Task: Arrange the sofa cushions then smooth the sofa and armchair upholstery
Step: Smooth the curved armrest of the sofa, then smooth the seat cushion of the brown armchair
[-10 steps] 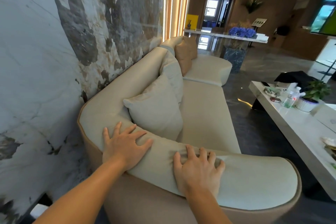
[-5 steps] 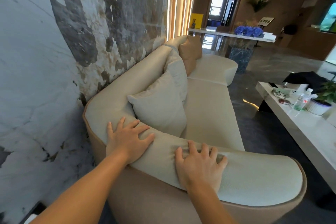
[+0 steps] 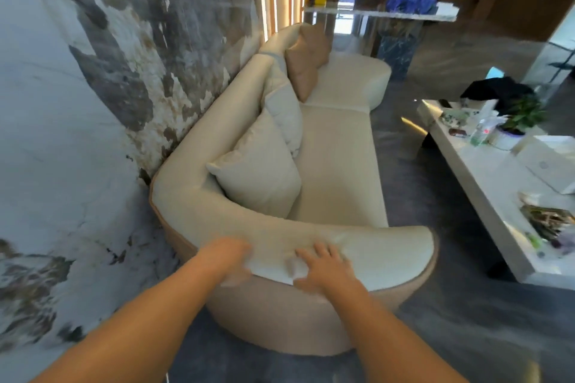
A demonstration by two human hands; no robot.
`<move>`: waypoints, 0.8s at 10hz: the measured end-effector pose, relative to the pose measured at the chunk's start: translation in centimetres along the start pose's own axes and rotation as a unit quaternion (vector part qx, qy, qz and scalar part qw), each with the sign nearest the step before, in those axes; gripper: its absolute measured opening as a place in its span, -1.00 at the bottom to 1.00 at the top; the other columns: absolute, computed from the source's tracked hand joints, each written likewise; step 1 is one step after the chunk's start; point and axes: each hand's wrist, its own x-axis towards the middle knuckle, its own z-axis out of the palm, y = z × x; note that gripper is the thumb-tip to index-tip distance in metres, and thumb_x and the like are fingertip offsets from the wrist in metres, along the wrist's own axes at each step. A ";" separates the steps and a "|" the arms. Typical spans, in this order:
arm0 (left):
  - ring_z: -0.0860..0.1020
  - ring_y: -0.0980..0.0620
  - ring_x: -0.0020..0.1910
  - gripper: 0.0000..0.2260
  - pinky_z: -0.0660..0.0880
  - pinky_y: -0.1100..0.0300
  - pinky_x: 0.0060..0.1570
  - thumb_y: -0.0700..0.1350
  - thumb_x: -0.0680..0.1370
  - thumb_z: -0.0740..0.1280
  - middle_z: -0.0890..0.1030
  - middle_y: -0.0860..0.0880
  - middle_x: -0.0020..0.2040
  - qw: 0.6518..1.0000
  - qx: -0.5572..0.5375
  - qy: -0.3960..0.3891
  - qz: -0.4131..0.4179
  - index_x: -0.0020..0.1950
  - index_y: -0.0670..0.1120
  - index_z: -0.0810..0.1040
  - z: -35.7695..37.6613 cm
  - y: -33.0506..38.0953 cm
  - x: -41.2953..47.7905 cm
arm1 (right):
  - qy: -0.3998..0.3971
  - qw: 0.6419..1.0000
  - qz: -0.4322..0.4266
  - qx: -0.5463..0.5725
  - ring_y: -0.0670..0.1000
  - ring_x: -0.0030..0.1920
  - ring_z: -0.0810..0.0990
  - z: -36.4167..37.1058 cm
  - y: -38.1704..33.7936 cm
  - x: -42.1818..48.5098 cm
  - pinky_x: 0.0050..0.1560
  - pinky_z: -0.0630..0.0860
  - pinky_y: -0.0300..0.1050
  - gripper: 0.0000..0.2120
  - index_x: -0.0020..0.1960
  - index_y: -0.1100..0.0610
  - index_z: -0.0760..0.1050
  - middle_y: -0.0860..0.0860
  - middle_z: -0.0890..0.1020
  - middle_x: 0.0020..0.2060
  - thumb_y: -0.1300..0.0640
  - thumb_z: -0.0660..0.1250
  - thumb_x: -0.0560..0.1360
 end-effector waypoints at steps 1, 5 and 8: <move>0.49 -0.04 -0.24 -0.69 0.49 0.11 -0.19 -0.01 0.53 0.26 0.59 -0.15 -0.04 0.996 0.009 -0.088 -0.012 0.15 -0.17 0.58 1.9 2.6 -8.3 | -0.135 0.988 0.043 0.062 0.23 0.48 0.31 0.1 -0.1 -8.1 0.39 0.37 0.16 -0.44 0.51 0.11 0.25 0.18 0.29 0.52 -0.08 0.24 0.58; 0.58 -0.27 -0.01 -0.73 0.45 0.04 -0.12 -0.10 0.56 0.17 0.61 -0.27 0.08 0.957 0.131 0.011 0.260 0.02 -0.22 0.59 3.5 18.9 -44.9 | -0.088 0.950 0.244 0.174 0.27 0.10 0.66 4.0 6.6 -53.2 -0.46 0.53 -0.21 -0.64 0.33 0.24 0.47 0.18 0.60 0.22 0.25 0.18 0.56; 0.57 -0.08 -0.14 -0.78 0.54 -0.03 -0.03 0.01 0.58 0.21 0.62 -0.05 -0.12 0.908 0.098 0.012 0.407 -0.13 -0.06 0.57 12.3 33.4 -61.0 | 0.077 0.926 0.291 0.228 0.22 0.17 0.61 10.3 15.1 -77.9 -0.10 0.55 -0.06 -0.62 0.30 0.23 0.48 0.21 0.60 0.21 0.10 0.27 0.53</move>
